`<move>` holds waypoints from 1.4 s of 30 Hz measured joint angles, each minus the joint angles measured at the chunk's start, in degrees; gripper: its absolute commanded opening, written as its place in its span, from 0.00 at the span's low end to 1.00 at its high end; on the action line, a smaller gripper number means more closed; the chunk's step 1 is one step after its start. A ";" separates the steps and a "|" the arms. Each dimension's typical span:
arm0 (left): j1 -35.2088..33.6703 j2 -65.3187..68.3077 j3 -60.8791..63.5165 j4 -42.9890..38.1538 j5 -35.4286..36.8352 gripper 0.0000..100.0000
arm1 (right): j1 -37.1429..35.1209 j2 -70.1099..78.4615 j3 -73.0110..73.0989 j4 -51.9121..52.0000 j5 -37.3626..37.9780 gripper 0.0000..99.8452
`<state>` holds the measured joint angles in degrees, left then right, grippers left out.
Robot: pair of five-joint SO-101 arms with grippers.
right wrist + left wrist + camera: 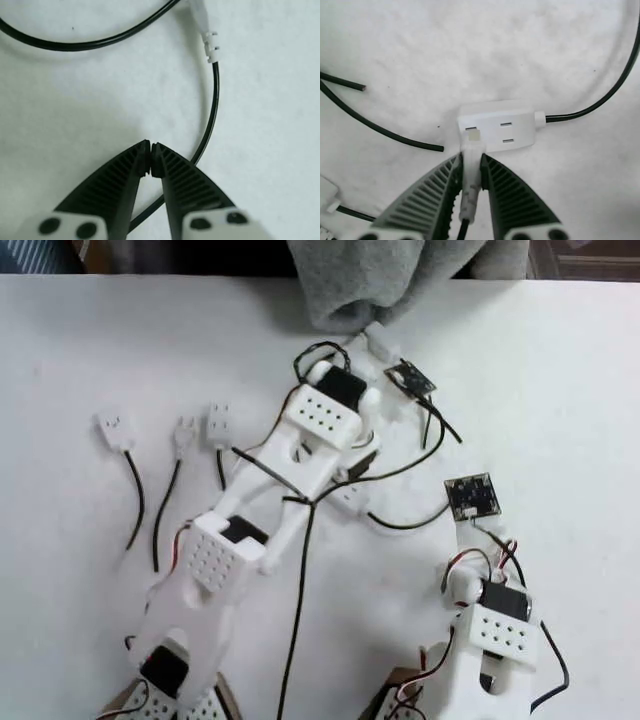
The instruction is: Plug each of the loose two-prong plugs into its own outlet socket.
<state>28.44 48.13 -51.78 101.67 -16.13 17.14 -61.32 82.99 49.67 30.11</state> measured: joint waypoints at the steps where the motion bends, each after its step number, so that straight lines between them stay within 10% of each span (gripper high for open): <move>1: 0.00 0.35 0.00 0.00 0.00 0.03 | 0.00 0.00 0.00 0.00 0.00 0.02; 42: 1.32 6.15 0.44 0.35 -8.79 0.02 | 0.00 0.00 0.00 0.00 0.00 0.02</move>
<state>29.76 54.29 -51.34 102.02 -24.92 17.14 -61.32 82.99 49.67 30.11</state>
